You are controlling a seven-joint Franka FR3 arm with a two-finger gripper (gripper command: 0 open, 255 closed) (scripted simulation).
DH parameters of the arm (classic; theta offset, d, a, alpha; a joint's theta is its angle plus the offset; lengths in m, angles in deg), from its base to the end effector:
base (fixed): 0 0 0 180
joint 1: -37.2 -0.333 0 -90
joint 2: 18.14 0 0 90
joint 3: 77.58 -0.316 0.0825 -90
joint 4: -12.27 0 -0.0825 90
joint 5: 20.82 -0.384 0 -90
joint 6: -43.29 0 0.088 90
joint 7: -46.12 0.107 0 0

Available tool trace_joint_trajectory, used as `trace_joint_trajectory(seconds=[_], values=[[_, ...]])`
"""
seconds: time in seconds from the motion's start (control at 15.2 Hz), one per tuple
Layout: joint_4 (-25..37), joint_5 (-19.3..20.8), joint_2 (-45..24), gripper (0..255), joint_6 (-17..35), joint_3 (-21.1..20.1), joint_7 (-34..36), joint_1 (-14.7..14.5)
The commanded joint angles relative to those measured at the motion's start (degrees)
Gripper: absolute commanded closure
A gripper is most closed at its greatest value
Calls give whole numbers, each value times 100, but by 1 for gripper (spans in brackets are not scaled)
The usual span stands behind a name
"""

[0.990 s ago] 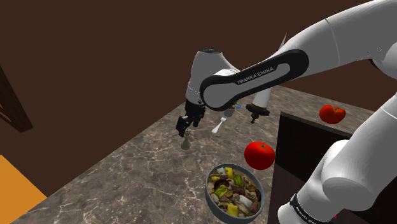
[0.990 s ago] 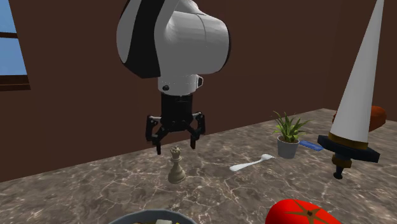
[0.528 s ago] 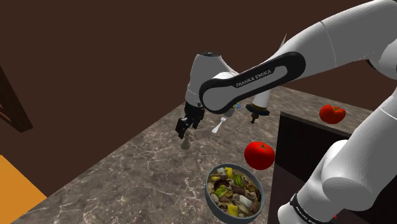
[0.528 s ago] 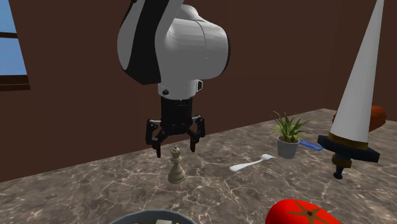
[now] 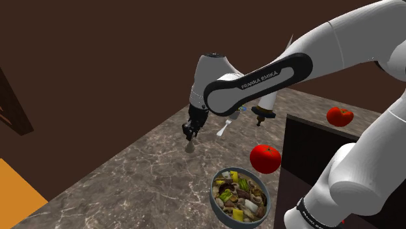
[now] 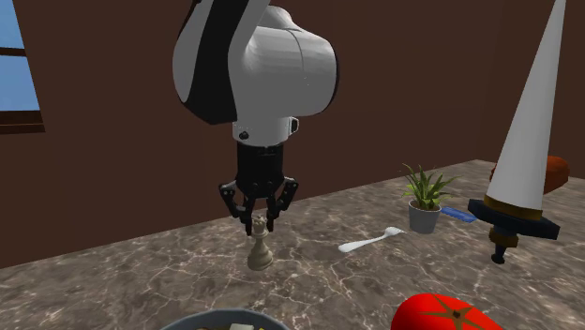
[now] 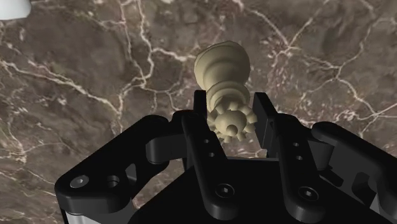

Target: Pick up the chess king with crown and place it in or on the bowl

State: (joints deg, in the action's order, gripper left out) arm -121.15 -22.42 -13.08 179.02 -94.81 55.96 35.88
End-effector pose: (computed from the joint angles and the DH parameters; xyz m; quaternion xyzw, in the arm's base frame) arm 0.4811 0.1626 0.3846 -0.9958 -0.0667 -0.0612 0.0127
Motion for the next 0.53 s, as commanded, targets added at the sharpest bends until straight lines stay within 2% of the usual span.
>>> trace_joint_trajectory(seconds=[0.0,0.13,0.46], values=[[-5,0,-3,255,-2,2,-1,1],[-5,1,-6,255,2,0,2,1],[191,-71,203,255,-396,21,-54,-3]])
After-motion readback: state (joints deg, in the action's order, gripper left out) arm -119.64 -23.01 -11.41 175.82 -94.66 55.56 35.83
